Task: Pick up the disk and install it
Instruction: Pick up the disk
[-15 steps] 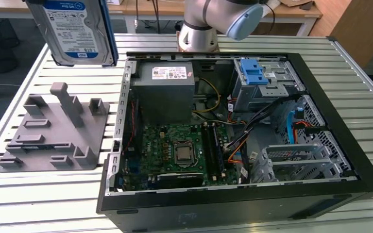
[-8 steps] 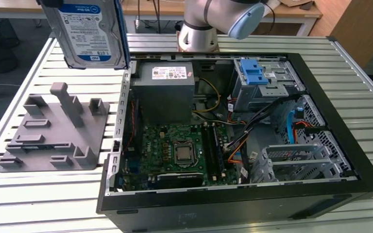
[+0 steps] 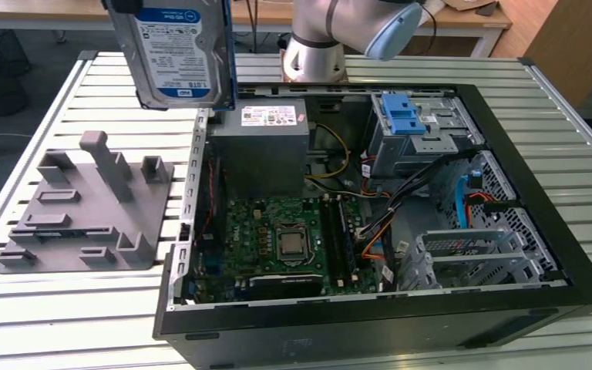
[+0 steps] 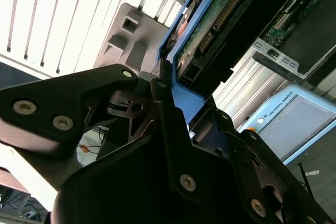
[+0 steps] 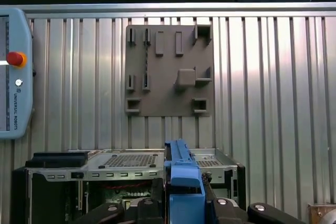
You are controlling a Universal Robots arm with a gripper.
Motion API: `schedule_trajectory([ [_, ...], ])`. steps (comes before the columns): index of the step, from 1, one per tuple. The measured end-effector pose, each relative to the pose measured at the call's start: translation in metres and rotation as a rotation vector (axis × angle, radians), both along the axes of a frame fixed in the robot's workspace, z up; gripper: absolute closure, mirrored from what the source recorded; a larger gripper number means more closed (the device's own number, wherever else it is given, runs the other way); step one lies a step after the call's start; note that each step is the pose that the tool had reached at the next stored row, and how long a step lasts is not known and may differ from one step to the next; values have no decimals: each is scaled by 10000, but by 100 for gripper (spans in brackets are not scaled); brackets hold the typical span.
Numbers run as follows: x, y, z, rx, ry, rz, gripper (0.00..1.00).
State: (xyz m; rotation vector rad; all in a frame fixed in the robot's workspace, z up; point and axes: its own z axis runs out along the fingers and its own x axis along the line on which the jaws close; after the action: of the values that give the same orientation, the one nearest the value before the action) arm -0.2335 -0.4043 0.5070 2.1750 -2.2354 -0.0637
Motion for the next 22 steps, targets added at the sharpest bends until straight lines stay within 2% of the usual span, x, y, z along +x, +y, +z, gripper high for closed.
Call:
schedule_trajectory([
  [6,268,0,-3,0,7,0,64],
  [10,406,0,-5,-1,9,1,64],
  [22,440,0,-9,-2,10,0,64],
])
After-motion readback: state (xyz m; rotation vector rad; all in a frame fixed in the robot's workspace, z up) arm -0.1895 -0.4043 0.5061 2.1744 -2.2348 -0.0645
